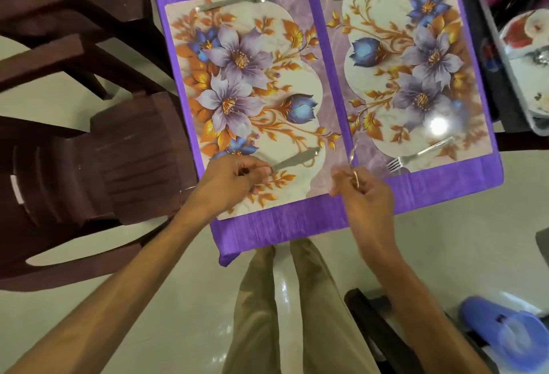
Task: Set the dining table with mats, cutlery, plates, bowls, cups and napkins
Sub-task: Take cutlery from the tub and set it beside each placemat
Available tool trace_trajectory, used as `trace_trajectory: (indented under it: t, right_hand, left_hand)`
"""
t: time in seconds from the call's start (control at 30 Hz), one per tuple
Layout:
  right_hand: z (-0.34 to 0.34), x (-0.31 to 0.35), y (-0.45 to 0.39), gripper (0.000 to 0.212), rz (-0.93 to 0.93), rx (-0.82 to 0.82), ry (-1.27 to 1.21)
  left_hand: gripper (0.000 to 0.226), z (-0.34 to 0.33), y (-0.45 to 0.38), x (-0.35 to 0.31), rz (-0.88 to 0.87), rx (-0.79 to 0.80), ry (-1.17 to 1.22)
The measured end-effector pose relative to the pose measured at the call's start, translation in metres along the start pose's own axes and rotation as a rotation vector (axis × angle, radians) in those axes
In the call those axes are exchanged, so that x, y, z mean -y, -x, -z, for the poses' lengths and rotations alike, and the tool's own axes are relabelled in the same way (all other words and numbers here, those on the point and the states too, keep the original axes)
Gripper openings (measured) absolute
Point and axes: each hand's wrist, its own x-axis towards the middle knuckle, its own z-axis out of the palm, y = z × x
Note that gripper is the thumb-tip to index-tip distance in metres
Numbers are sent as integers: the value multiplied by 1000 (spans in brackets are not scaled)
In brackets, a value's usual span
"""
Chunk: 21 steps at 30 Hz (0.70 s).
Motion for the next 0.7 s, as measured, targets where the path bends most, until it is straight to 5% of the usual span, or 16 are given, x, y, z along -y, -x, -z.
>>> trace_trajectory:
  t: [0.23, 0.37, 0.7]
  right_hand:
    - [2, -9, -49, 19, 213, -25, 237]
    - [-12, -15, -56, 22, 263, 53, 313]
    - [-10, -29, -62, 22, 408, 73, 412]
  left_hand:
    - [23, -29, -11, 19, -235, -119, -131]
    - [40, -38, -3, 38, -331, -273, -402]
    - [31, -17, 24, 73, -263, -464, -433]
